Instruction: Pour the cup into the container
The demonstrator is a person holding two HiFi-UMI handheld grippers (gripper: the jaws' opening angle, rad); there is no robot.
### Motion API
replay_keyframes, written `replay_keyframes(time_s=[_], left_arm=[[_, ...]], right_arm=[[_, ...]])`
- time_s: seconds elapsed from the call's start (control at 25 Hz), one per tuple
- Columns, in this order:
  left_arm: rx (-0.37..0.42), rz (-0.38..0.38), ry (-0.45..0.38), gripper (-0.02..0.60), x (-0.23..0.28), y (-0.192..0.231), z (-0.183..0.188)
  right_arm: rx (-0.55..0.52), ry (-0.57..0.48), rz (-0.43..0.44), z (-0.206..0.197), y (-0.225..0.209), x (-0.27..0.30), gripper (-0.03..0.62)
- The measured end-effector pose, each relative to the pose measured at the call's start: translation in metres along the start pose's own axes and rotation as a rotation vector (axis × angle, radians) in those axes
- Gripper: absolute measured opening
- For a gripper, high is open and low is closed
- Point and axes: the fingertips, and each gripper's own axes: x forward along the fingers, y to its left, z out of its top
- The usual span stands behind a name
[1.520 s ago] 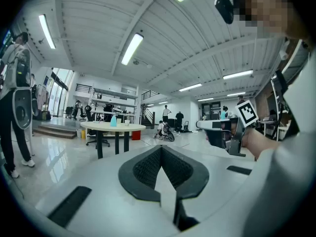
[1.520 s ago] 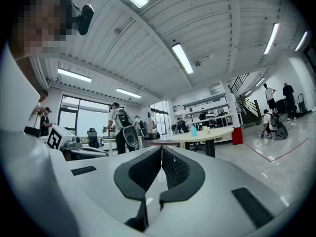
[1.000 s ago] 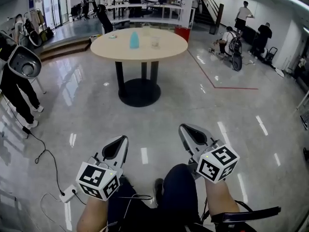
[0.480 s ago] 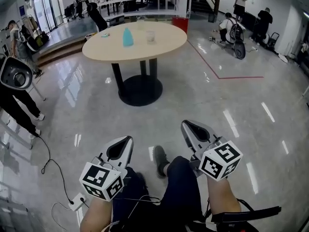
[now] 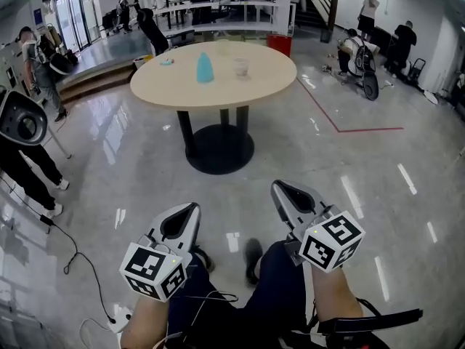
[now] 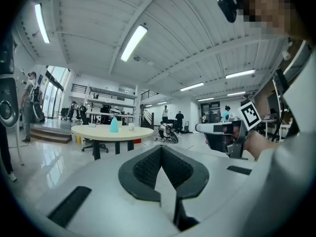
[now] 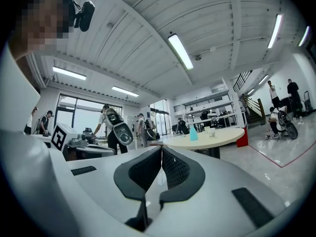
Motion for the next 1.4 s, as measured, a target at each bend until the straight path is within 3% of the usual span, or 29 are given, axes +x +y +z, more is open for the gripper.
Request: replay_keyframes(time_s=[0.4, 0.72, 0.96, 1.4], left_arm=[[0.015, -0.029, -0.016, 0.000, 0.077, 0.084, 0.027], [0.042, -0.085, 0.006, 0.000, 0.162, 0.116, 0.028], [0.036, -0.080, 0.024, 0.000, 0.199, 0.138, 0.039], [0.011, -0.026, -0.034, 0.000, 0.263, 0.228, 0.055]], right_arm=[[-0.008, -0.004, -0.047, 0.009, -0.052, 0.091, 0.006], [0.012, -0.005, -0.097, -0.006, -0.114, 0.127, 0.006], [0.024, -0.010, -0.094, 0.011, -0.155, 0.172, 0.006], [-0.026, 0.006, -0.014, 0.024, -0.192, 0.296, 0.006]])
